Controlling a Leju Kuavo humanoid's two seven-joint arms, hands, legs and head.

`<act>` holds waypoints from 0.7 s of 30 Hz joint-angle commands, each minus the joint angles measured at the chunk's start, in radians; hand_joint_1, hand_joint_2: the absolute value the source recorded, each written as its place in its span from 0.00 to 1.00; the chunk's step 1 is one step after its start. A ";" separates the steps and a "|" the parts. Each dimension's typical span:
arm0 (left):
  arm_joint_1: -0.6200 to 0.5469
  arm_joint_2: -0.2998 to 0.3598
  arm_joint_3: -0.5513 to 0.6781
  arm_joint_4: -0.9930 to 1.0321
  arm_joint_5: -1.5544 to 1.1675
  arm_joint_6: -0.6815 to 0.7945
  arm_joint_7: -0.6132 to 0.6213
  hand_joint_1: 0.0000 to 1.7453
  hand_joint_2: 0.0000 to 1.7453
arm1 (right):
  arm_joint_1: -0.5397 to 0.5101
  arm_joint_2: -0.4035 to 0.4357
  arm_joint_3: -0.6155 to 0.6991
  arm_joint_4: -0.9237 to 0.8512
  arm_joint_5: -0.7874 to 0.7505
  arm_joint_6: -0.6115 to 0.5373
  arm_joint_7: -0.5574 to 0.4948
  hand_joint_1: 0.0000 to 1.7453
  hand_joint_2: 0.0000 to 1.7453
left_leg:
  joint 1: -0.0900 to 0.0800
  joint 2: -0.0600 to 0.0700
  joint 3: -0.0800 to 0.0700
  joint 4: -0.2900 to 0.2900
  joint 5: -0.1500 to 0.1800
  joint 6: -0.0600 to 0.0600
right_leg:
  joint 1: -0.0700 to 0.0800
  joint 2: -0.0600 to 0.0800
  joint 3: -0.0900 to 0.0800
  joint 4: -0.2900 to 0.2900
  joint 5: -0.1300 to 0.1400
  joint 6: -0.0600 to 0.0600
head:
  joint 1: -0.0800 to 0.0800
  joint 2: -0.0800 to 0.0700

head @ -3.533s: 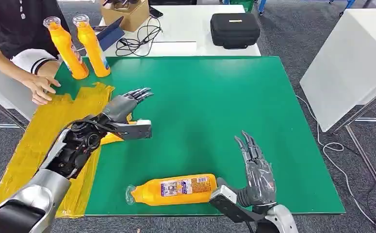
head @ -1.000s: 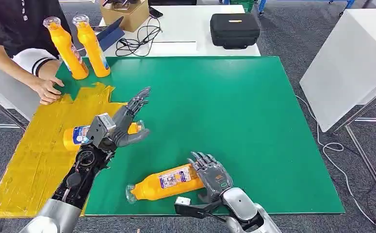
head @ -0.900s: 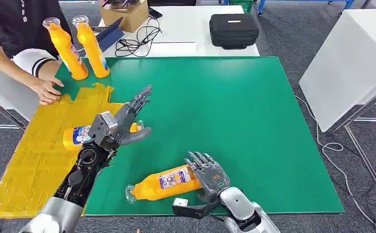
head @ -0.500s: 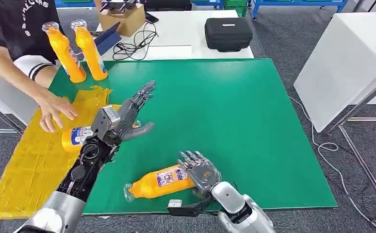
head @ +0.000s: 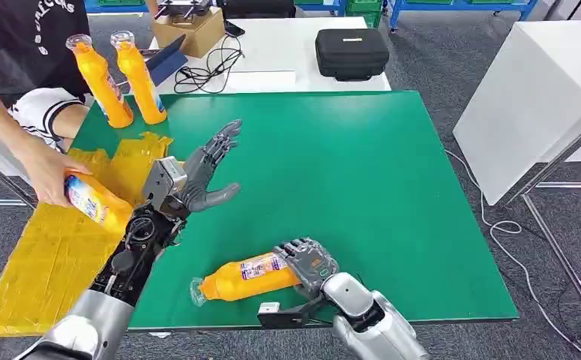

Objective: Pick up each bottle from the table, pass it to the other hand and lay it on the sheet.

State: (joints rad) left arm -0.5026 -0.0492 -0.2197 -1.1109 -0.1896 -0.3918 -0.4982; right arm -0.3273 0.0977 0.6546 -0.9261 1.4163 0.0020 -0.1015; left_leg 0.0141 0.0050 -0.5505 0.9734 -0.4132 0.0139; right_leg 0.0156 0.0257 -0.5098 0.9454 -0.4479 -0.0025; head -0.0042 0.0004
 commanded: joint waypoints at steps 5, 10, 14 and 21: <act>-0.054 -0.034 -0.025 0.106 -0.012 -0.001 0.000 0.00 1.00 | -0.088 0.029 -0.038 0.333 -0.183 0.124 -0.090 0.98 1.00 | 0.000 -0.005 -0.004 -0.002 0.003 0.000 | 0.000 -0.008 -0.002 -0.002 0.001 0.003 | 0.000 0.000; -0.046 -0.041 -0.013 0.113 -0.028 0.013 -0.008 0.00 1.00 | -0.126 0.054 -0.085 0.364 -0.251 0.083 -0.086 1.00 1.00 | 0.000 -0.006 -0.007 -0.002 0.005 0.001 | 0.000 -0.009 -0.008 -0.003 0.003 0.003 | 0.000 0.000; -0.010 -0.030 0.010 0.070 -0.035 0.029 -0.002 0.00 1.00 | -0.094 0.092 -0.251 0.233 -0.336 -0.101 0.032 1.00 1.00 | 0.000 -0.001 -0.001 0.000 0.002 0.000 | 0.000 -0.003 -0.006 -0.001 0.002 0.002 | 0.000 0.000; 0.090 0.015 0.030 -0.090 -0.005 0.000 0.039 0.00 1.00 | 0.192 0.058 -0.530 -0.395 -0.582 -0.224 0.013 1.00 1.00 | -0.001 -0.005 -0.009 0.000 0.002 0.001 | -0.002 -0.009 -0.006 0.001 0.000 0.004 | 0.000 0.000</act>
State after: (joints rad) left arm -0.4850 -0.0786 -0.2159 -1.0945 -0.2102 -0.3739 -0.4863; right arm -0.3770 0.1823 0.4392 -0.8186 0.9726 -0.1504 -0.0701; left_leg 0.0139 -0.0002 -0.5541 0.9737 -0.4103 0.0154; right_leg 0.0155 0.0202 -0.5098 0.9457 -0.4476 -0.0022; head -0.0042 0.0004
